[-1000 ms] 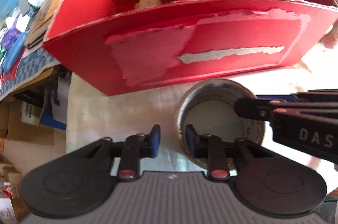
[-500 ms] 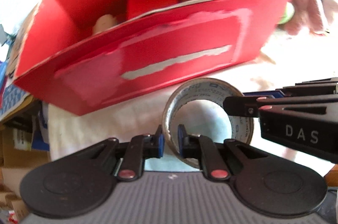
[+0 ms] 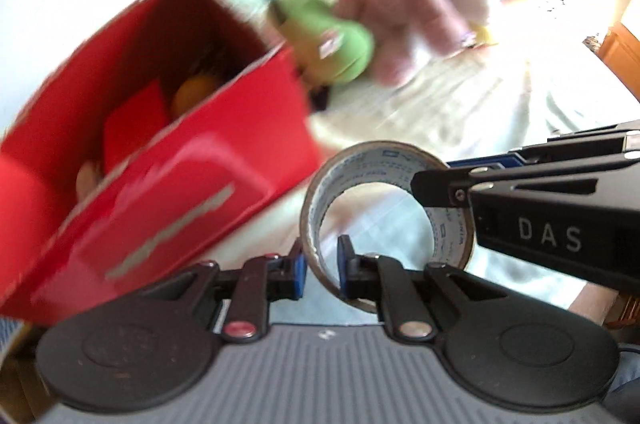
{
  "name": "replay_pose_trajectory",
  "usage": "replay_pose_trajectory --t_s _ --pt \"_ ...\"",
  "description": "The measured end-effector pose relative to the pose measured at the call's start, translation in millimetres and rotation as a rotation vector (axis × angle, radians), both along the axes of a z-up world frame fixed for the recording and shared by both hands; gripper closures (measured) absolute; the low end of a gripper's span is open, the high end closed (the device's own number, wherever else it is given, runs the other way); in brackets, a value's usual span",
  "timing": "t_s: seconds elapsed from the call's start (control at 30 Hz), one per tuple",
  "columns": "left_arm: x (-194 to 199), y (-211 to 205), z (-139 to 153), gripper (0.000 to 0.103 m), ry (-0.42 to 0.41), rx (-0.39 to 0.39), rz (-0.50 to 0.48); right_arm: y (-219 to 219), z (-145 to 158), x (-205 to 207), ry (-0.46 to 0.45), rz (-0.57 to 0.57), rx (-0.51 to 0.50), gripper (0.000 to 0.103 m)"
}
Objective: Organize objects
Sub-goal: 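Lift the tape roll and carry it over the red box with the right gripper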
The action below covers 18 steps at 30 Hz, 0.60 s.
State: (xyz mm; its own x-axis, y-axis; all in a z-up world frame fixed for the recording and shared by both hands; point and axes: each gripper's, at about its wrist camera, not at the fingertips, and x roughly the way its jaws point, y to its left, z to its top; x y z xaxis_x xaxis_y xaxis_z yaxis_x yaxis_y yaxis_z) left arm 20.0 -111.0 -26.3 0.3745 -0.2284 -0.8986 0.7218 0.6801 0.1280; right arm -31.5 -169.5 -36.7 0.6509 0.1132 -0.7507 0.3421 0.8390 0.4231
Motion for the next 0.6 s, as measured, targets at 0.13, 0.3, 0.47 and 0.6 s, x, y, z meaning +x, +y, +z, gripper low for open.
replay_pose_trajectory --t_s 0.13,0.3,0.47,0.6 --pt "-6 -16 14 0.092 -0.031 -0.024 -0.06 -13 13 -15 -0.044 -0.06 -0.02 0.088" --pt "-8 -26 39 0.092 -0.09 -0.061 -0.095 -18 33 -23 -0.121 -0.114 -0.048 0.088" --pt "-3 -26 68 0.092 -0.169 -0.113 -0.094 -25 55 -26 -0.225 -0.137 -0.069 0.088" --pt "5 -19 88 0.092 -0.215 -0.158 -0.076 -23 71 -18 -0.297 -0.141 -0.084 0.088"
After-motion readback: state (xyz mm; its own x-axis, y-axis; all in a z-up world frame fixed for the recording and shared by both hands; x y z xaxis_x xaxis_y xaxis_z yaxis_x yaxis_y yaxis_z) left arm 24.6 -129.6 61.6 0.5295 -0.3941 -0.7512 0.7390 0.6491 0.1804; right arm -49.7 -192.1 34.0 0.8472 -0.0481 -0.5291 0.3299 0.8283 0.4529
